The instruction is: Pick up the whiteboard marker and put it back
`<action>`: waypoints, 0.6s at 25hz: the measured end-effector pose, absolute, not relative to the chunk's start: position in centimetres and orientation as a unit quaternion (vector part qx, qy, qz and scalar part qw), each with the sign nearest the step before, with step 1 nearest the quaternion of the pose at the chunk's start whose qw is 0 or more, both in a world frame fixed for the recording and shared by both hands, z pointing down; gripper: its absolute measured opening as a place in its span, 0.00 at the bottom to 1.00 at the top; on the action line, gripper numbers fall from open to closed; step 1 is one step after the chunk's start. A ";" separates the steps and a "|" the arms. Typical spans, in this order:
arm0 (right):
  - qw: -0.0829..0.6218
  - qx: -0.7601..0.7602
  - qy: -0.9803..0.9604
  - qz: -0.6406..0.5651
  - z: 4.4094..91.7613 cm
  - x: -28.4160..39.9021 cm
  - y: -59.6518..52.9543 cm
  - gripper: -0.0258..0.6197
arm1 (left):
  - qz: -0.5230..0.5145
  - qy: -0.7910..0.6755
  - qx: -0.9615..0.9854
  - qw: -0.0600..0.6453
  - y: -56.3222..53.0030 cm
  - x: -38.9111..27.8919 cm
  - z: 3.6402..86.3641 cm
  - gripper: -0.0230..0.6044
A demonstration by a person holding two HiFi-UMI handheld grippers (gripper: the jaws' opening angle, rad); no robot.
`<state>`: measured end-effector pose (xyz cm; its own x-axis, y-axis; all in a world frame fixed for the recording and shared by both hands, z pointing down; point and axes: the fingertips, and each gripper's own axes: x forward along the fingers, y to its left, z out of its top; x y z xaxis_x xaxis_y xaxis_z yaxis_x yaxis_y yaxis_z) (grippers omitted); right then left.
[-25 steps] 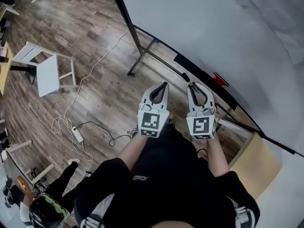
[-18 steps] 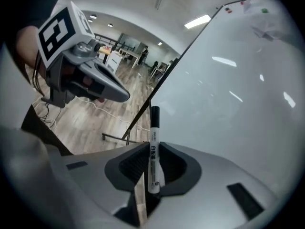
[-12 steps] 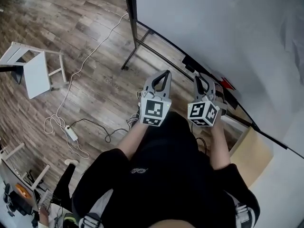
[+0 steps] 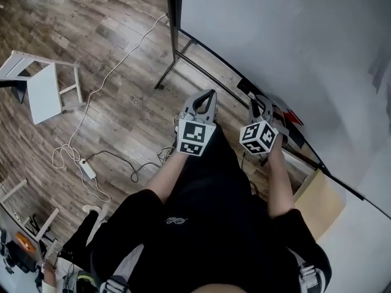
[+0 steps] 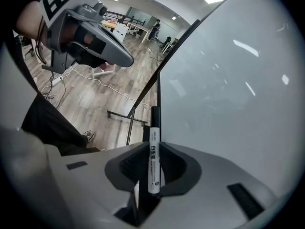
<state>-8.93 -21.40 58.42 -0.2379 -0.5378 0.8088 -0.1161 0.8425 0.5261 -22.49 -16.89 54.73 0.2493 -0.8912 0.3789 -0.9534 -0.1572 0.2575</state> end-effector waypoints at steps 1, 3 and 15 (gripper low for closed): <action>0.584 0.208 -0.764 -0.180 59.0 -8.8 -21.5 0.12 | 0.071 -0.611 0.753 0.235 -17.1 -22.6 55.4 0.05; 0.592 0.199 -0.762 -0.173 60.0 -8.6 -21.8 0.12 | 0.073 -0.614 0.746 0.246 -17.5 -22.9 55.9 0.05; 0.621 0.169 -0.755 -0.126 63.4 -7.6 -22.4 0.12 | 0.100 -0.597 0.751 0.264 -19.8 -21.2 57.7 0.05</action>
